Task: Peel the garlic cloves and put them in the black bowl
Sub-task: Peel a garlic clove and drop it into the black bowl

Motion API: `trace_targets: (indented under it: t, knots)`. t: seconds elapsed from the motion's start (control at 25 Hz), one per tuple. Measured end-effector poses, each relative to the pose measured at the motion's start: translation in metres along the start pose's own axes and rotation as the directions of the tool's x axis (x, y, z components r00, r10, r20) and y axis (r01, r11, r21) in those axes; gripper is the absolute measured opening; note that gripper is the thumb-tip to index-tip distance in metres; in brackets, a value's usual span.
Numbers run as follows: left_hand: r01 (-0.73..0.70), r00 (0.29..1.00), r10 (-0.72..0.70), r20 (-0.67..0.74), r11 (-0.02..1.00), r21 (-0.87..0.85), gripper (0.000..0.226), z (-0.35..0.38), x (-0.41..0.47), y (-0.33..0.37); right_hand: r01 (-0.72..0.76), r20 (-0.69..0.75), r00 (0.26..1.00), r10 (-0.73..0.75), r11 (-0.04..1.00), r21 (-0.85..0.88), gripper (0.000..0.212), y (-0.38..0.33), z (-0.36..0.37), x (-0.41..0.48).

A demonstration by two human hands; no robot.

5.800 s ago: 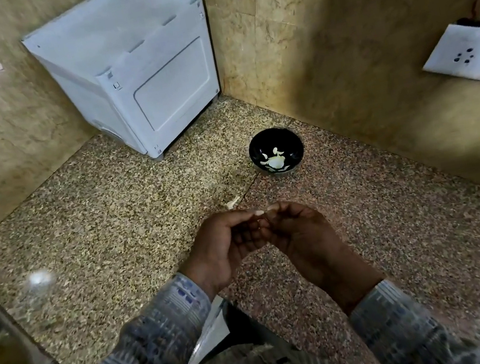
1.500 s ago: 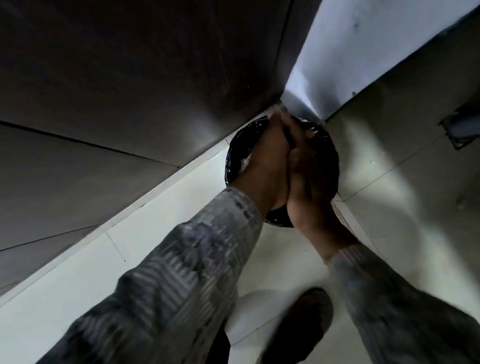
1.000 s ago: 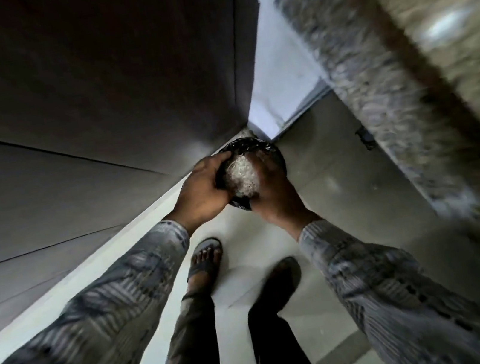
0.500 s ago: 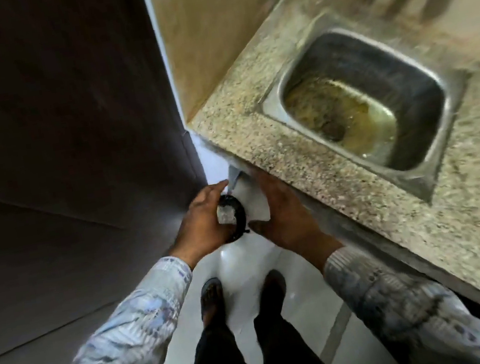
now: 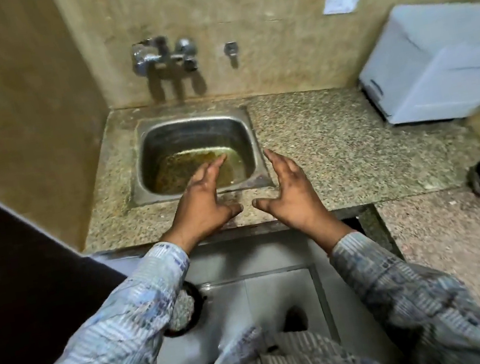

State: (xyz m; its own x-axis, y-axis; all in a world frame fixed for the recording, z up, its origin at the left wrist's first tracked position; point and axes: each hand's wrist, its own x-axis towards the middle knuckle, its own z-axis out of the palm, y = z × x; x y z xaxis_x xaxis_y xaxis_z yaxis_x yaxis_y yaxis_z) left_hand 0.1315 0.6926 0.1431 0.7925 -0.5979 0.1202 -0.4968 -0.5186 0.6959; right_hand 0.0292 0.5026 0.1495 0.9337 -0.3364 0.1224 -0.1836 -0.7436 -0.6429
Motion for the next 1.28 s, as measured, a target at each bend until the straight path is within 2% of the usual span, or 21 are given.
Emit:
trace_targets:
  t: [0.12,0.28,0.56,0.68,0.84,1.08,1.2,1.28]
  knots:
    - [-0.129,0.988,0.13,0.082,0.992,-0.014,0.108,0.044,0.033,0.052,-0.128,-0.117,0.985,0.127,0.992,0.004,0.106,0.043,-0.049,-0.016]
    - [-0.257,0.942,0.267,0.201,0.963,-0.077,0.107,0.126,0.071,0.119,-0.218,-0.218,0.952,0.216,0.976,0.016,0.1,0.117,-0.105,-0.04]
    - [-0.32,0.853,0.351,0.387,0.936,-0.145,0.108,0.278,0.121,0.238,-0.461,-0.309,0.838,0.45,0.887,0.04,0.09,0.262,-0.209,-0.091]
    - [-0.326,0.814,0.357,0.458,0.934,-0.149,0.107,0.326,0.138,0.271,-0.549,-0.366,0.774,0.516,0.836,0.018,0.074,0.316,-0.241,-0.111]
    - [-0.326,0.752,0.338,0.566,0.937,-0.126,0.105,0.382,0.156,0.3,-0.667,-0.434,0.652,0.622,0.743,0.061,0.052,0.389,-0.265,-0.127]
    - [-0.272,0.686,0.231,0.69,0.961,-0.051,0.096,0.455,0.198,0.305,-0.779,-0.328,0.56,0.761,0.619,0.106,0.039,0.473,-0.265,-0.101]
    - [-0.211,0.684,0.143,0.716,0.977,0.007,0.085,0.491,0.223,0.303,-0.801,-0.261,0.539,0.801,0.584,0.136,0.036,0.504,-0.26,-0.075]
    - [-0.157,0.704,0.097,0.704,0.987,0.02,0.084,0.514,0.24,0.299,-0.811,-0.244,0.545,0.802,0.578,0.087,0.035,0.518,-0.257,-0.059]
